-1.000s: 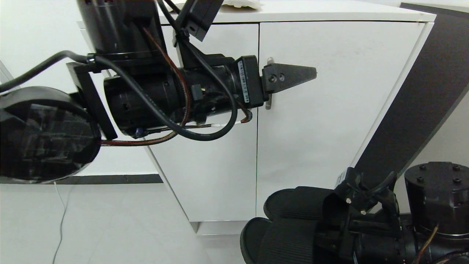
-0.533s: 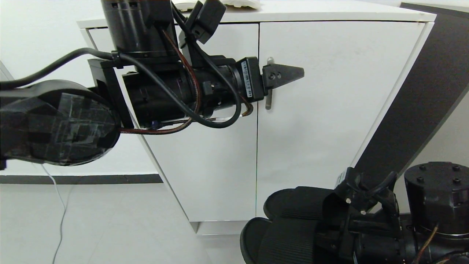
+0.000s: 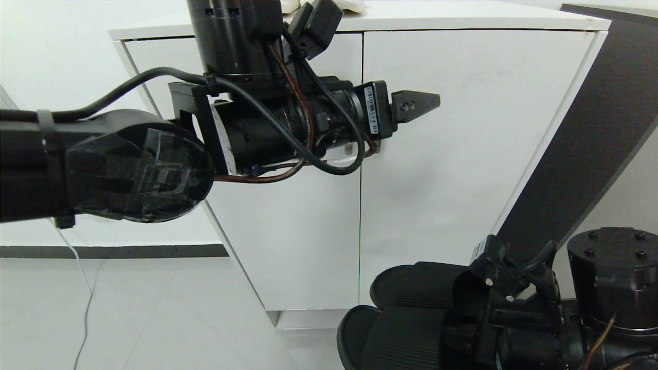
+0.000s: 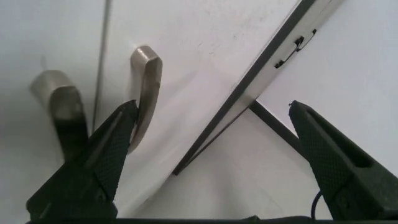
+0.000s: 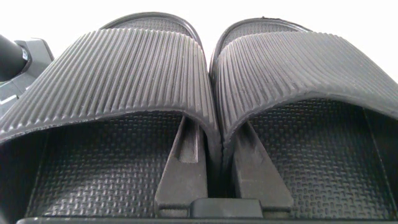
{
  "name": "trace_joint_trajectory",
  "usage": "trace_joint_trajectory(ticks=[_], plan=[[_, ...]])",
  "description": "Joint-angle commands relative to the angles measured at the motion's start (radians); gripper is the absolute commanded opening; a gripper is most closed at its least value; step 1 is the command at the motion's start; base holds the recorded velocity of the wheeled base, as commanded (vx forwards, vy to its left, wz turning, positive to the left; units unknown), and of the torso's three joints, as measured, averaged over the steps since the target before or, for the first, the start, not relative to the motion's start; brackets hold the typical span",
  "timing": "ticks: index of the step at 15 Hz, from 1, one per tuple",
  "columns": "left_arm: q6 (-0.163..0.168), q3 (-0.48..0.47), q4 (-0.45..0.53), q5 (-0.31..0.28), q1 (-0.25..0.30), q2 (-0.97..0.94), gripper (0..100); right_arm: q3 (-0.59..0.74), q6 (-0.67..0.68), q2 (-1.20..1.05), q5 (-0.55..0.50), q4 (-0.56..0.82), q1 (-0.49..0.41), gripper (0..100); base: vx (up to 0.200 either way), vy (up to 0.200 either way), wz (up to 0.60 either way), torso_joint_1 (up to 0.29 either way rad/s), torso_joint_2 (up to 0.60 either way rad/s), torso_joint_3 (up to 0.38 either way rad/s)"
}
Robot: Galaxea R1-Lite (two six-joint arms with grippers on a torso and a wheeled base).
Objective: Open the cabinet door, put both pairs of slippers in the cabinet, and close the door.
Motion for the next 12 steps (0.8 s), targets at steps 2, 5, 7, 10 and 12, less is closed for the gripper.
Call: trace_joint_trajectory(ticks=[2,5,7,10,12], plan=[[0.0,-0.03,0.0,0.002,0.001,0.039,100,0.0,-0.001,-0.003,0.001,-0.001,0.0,0,0.0,0.0,0.0,0.0,0.0,0.0],[0.0,-0.03,0.0,0.002,0.001,0.037,0,0.001,-0.001,-0.006,0.001,-0.001,0.0,0,0.0,0.0,0.0,0.0,0.0,0.0],[-0.001,-0.022,0.0,0.004,0.001,0.026,0,0.003,0.002,-0.009,0.004,-0.001,0.0,0,0.0,0.0,0.0,0.0,0.0,0.0],[0.0,0.056,0.0,0.002,-0.022,-0.038,0,0.044,0.001,-0.04,0.073,-0.025,0.002,0,0.0,0.0,0.0,0.0,0.0,0.0],[0.0,0.093,0.0,0.002,-0.045,-0.069,0,0.074,-0.004,-0.067,0.151,-0.031,0.0,0,0.0,0.0,0.0,0.0,0.0,0.0]])
